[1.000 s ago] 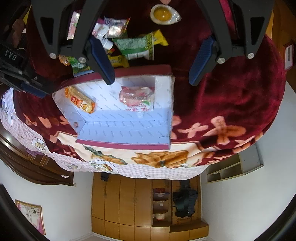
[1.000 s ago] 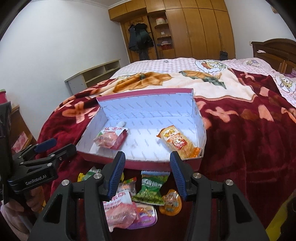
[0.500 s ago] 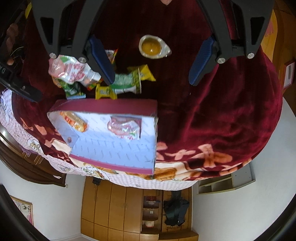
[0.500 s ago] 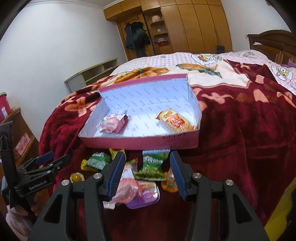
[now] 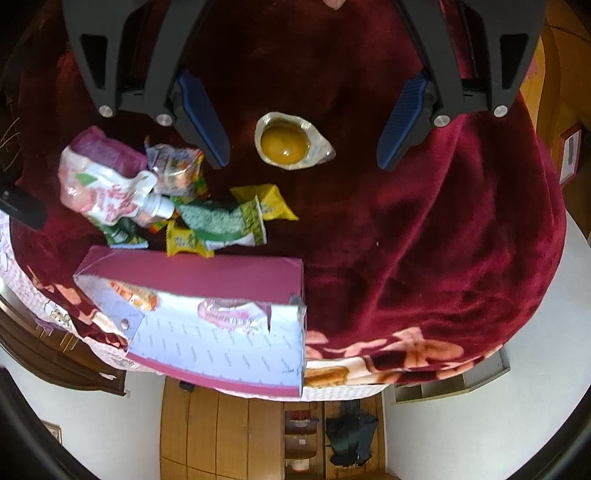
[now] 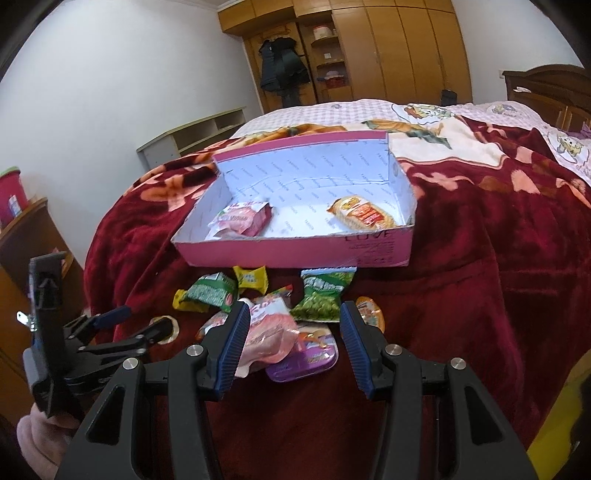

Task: Organize snacks
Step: 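Withdraw both open tools from the box back to the snack pile, then grasp orange jelly candy with left tool while right tool grasps another peach pouch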

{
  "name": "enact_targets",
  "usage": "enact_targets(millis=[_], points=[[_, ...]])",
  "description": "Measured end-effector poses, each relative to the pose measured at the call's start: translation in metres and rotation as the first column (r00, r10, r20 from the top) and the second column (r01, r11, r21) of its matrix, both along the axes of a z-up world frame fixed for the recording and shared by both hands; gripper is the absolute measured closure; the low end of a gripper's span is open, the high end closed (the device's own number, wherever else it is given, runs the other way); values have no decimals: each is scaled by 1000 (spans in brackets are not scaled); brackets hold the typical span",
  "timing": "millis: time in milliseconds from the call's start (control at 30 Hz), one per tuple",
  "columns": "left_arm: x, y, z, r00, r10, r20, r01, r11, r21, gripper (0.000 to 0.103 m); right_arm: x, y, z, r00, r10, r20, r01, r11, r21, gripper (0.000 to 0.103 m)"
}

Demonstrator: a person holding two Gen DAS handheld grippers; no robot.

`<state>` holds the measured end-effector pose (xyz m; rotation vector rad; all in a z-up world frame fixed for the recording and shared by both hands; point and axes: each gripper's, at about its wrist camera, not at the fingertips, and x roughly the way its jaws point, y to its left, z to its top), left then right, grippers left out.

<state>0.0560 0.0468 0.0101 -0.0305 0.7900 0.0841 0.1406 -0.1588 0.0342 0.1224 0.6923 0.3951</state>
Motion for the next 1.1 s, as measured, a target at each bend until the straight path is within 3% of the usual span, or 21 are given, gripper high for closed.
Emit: enact_targets(millis=[200,367,500,800,933,1033,1100], points=[[0,-2,-15,1000,6,5,-6,1000,10,20,-3,12,-6,999,43,5,-43,999,-6,42],[0,-3,-21,1000,9,13,-9,1000,9,20,-4,24,-10,997,80,14,-79,997,-18,41],[1,-1,-24,1000,10,19,-10,1000,5,20,-2,35,-15,996,90,17,-89,995,-46,26],[4,1,-31,1000,-3,4,3,1000,-7,19,2,46,-22,995,57,80,-44,987,-156,26],[3,4,-31,1000,5,20,-4,999,-33,17,4,46,-20,994,73,86,-59,985,-160,25],[3,2,-31,1000,3,23,-2,1000,-21,17,5,49,-20,990,101,102,-81,979,-189,14],[2,3,-30,1000,1,25,0,1000,-28,17,5,53,-21,987,117,112,-91,972,-217,13]])
